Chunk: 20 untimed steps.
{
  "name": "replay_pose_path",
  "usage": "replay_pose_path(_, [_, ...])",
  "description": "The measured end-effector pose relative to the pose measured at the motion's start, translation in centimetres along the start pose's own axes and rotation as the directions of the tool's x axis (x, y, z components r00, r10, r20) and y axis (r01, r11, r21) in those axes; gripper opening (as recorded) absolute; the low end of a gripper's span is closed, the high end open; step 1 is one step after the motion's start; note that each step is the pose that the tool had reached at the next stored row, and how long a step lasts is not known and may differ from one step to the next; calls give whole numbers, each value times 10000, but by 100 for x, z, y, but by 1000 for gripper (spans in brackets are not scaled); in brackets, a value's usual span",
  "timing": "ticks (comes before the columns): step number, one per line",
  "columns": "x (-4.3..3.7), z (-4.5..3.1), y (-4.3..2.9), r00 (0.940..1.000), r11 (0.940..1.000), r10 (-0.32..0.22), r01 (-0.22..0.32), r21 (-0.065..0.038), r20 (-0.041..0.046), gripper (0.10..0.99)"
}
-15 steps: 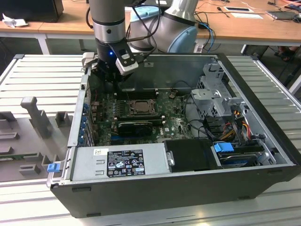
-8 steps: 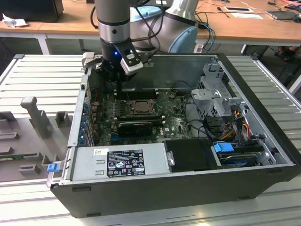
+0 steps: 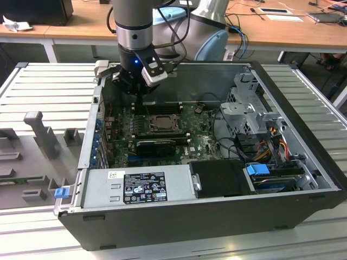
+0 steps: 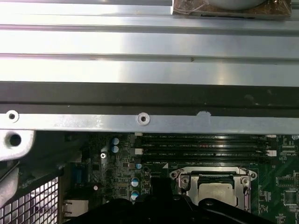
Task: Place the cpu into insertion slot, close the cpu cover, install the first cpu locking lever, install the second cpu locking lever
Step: 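Install the first cpu locking lever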
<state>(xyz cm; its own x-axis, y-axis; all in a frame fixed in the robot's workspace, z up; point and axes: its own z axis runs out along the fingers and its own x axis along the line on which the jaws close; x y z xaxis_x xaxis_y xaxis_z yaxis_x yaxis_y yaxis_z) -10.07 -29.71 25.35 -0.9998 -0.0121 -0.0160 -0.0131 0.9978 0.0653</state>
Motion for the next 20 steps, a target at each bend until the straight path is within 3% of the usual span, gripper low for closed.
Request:
replay_pose_path(3, [-27,1,-1,10000,10000,-2,2,0,0,106])
replay_pose_path(12, [-264,5,-4,10000,10000,-1,1,0,0,106])
replay_pose_path(20, [-364,11,-5,10000,10000,0,0,0,0,106])
